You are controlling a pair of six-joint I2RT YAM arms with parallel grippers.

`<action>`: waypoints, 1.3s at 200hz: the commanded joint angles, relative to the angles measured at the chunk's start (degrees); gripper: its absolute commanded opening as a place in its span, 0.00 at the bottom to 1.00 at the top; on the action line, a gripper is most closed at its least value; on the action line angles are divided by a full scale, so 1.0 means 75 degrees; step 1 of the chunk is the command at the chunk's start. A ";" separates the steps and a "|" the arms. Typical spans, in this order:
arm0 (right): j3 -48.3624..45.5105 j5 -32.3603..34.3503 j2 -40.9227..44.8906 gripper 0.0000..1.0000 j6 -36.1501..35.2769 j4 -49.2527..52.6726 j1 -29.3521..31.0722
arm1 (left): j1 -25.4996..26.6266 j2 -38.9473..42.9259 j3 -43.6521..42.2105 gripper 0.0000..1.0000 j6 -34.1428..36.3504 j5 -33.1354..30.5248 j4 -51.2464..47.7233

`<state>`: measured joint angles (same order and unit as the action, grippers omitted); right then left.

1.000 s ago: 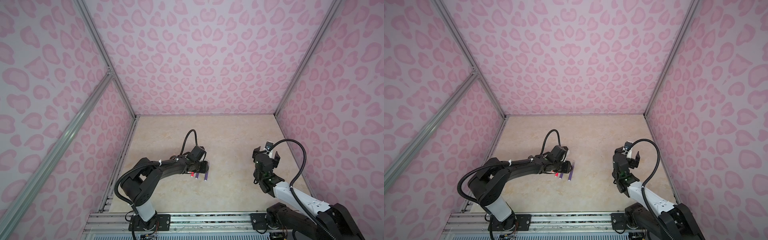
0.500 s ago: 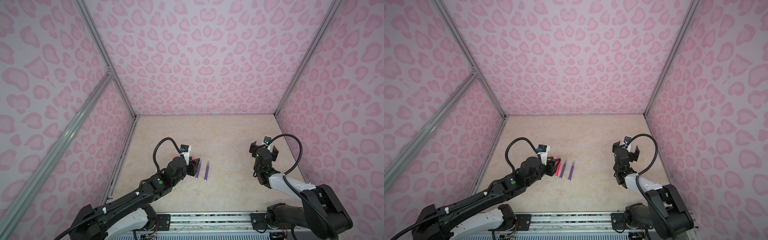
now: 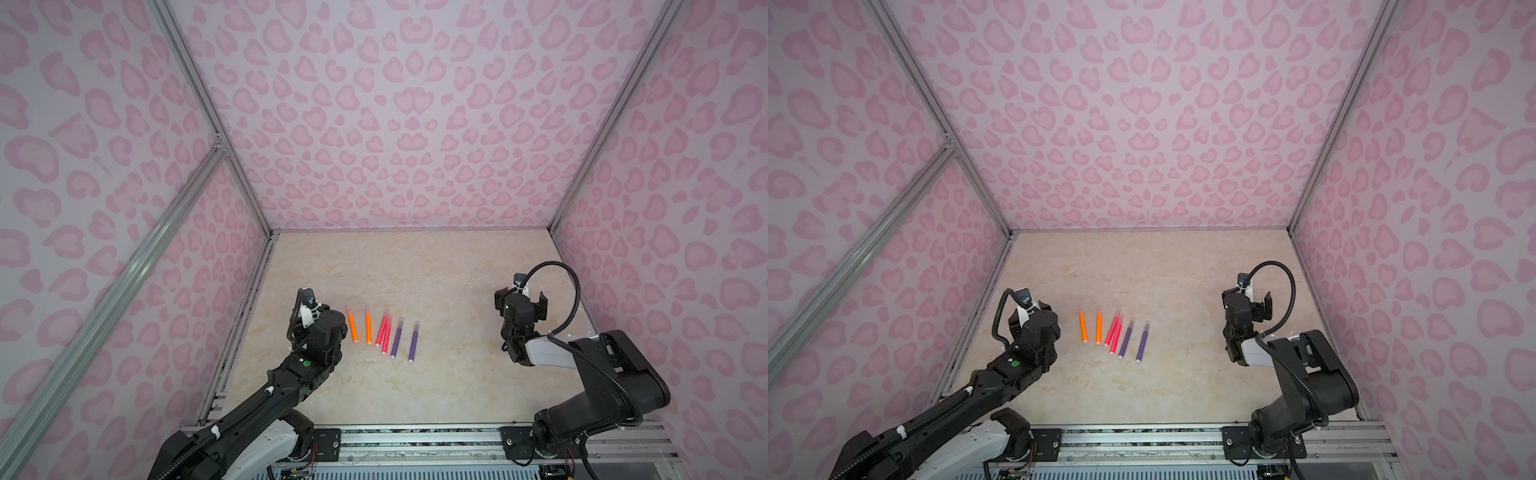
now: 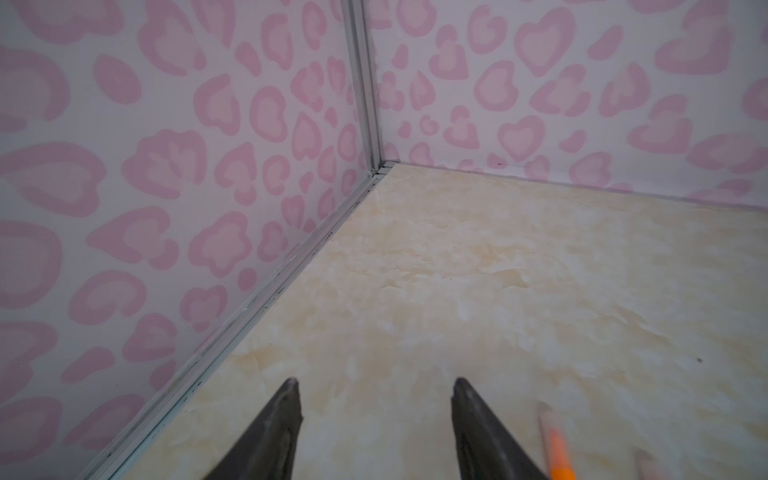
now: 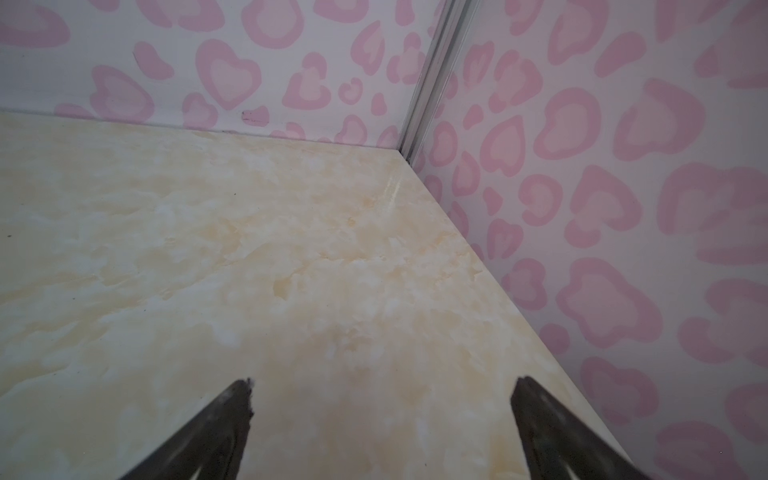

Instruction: Insert the pens into the pen caps

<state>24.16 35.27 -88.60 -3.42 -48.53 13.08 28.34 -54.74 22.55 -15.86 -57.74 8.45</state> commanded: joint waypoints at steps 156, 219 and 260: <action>-0.0704 -0.2651 0.0004 0.99 0.0866 -0.1202 -0.1404 | -0.3947 -0.3168 -0.1288 0.97 0.0919 0.5413 0.7050; -0.0656 -0.3535 0.0108 0.99 0.0791 -0.0885 -0.1606 | -0.4118 -0.3946 -0.1196 0.97 0.1281 0.6714 0.7684; -0.0580 -0.2947 0.0037 0.99 0.0784 -0.0854 -0.1470 | -0.3756 -0.3948 -0.0638 0.98 0.1440 0.5869 0.6630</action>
<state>19.05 10.55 -87.77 2.70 -54.35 0.67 -1.06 -83.85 16.14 -6.92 -11.46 59.88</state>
